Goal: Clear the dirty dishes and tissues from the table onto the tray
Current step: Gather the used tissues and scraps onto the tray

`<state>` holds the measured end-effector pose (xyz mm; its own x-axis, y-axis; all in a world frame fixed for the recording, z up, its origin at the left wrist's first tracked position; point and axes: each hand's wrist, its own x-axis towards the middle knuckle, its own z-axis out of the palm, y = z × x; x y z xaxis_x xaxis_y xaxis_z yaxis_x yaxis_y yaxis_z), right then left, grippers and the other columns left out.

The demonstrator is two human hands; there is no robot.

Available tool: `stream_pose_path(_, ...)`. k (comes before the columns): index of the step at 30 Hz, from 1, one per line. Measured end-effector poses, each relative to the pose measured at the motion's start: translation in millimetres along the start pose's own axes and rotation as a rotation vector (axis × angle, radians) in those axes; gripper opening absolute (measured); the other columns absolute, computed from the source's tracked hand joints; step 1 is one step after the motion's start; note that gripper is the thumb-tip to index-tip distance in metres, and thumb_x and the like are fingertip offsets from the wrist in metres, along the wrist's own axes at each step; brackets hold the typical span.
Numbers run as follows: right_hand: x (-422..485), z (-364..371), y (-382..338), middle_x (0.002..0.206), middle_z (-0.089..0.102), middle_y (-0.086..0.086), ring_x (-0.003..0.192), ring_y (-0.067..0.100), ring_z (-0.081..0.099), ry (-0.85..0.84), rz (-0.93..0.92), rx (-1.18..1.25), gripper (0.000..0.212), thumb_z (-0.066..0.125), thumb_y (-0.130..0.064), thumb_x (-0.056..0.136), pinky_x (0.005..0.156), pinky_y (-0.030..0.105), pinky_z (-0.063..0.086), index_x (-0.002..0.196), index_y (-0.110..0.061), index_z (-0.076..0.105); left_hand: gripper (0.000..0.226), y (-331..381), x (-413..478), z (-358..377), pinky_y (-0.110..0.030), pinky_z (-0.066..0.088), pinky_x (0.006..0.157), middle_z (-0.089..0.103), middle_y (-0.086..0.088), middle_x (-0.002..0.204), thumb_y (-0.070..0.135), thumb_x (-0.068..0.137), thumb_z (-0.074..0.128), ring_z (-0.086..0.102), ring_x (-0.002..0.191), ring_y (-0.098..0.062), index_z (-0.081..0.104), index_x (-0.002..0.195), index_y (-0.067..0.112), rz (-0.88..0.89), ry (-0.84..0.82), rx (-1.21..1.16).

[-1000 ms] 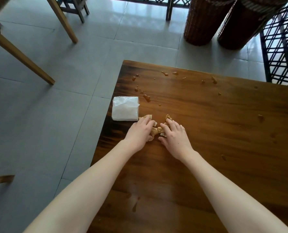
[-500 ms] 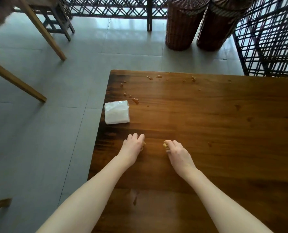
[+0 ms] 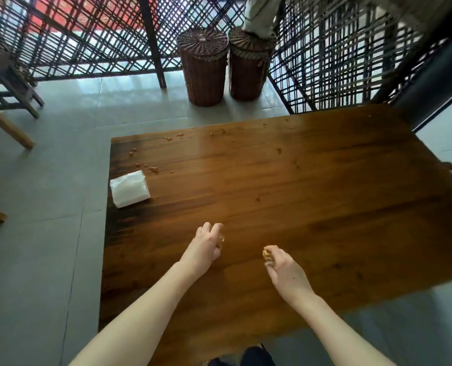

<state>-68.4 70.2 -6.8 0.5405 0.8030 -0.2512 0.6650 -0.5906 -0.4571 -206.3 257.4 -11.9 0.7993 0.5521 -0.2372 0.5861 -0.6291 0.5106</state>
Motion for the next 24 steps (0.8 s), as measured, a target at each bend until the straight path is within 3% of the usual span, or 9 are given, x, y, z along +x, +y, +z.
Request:
stream_pose_path(3, -23, -26, 25, 0.123, 0.058, -0.008, 0.105, 0.007, 0.059, 0.044, 0.067, 0.035, 0.041, 0.053, -0.022, 0.096, 0.079, 0.011, 0.047, 0.135, -0.026, 0.042, 0.066, 43, 9, 3, -0.024, 0.043, 0.089, 0.043, -0.006, 0.125, 0.007, 0.087, 0.058, 0.046, 0.114, -0.022, 0.029, 0.145, 0.017, 0.074, -0.030, 0.030)
stream_pose_path(9, -59, -82, 97, 0.124, 0.058, -0.006, 0.104, 0.010, 0.059, 0.141, 0.172, 0.089, 0.038, 0.048, -0.020, 0.098, 0.069, 0.007, 0.038, 0.135, -0.026, 0.040, 0.067, 151, 34, 25, -0.035, 0.045, 0.093, 0.040, -0.006, 0.128, 0.009, 0.086, 0.057, 0.044, 0.117, -0.026, 0.028, 0.145, 0.017, 0.223, -0.103, 0.115)
stream_pose_path(18, -110, -169, 265, 0.125, 0.057, 0.000, 0.106, 0.018, 0.058, 0.335, 0.324, 0.251, 0.033, 0.048, -0.015, 0.096, 0.084, 0.031, 0.051, 0.129, -0.022, 0.046, 0.059, 350, 75, 126, -0.033, 0.044, 0.089, 0.042, -0.003, 0.122, 0.009, 0.086, 0.056, 0.044, 0.115, -0.026, 0.035, 0.141, 0.018, 0.383, -0.139, 0.079)
stream_pose_path(24, -148, -230, 378, 0.120, 0.056, 0.003, 0.104, 0.024, 0.058, 0.384, 0.377, 0.250, 0.029, 0.049, -0.012, 0.094, 0.085, 0.040, 0.051, 0.122, -0.019, 0.051, 0.045, 473, 98, 183, -0.032, 0.045, 0.087, 0.044, -0.003, 0.116, 0.012, 0.088, 0.055, 0.046, 0.110, -0.024, 0.045, 0.132, 0.020, 0.481, -0.137, 0.064)
